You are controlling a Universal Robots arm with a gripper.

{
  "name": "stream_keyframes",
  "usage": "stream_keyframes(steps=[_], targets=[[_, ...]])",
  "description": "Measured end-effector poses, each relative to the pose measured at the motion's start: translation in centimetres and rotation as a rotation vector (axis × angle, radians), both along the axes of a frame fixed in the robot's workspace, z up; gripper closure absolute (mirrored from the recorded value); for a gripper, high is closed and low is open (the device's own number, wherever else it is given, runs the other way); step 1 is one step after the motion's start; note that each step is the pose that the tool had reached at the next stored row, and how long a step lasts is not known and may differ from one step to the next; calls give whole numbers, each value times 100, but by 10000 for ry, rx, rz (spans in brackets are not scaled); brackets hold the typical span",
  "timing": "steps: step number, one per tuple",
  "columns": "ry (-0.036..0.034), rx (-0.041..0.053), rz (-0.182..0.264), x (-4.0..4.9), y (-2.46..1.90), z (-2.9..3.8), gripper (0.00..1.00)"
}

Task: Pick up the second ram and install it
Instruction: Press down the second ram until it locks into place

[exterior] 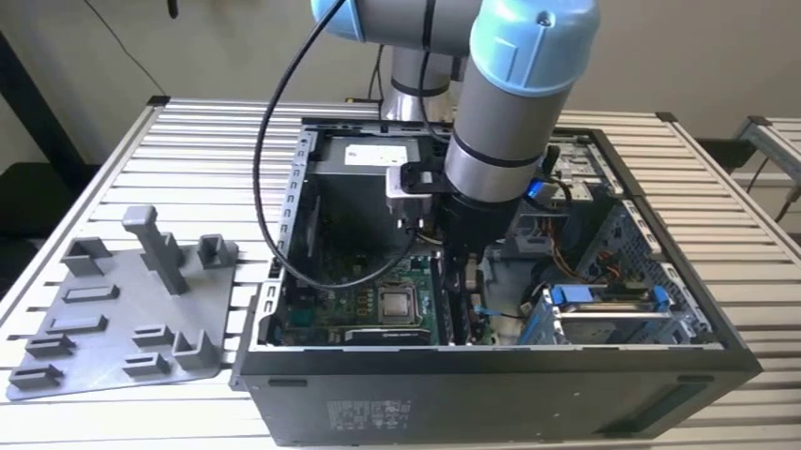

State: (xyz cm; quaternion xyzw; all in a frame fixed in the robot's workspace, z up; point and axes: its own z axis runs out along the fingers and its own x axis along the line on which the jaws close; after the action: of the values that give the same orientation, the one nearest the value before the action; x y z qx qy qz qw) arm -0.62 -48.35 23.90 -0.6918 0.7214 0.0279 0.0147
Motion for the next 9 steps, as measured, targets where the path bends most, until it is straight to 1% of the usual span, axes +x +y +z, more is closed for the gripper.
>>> stream_keyframes(steps=[2, 8, 9], targets=[[0, 1, 0, 0, 0, 41, 89], [1, -1, 0, 0, 0, 208, 89], [1, -2, 0, 0, 0, 225, 89]])
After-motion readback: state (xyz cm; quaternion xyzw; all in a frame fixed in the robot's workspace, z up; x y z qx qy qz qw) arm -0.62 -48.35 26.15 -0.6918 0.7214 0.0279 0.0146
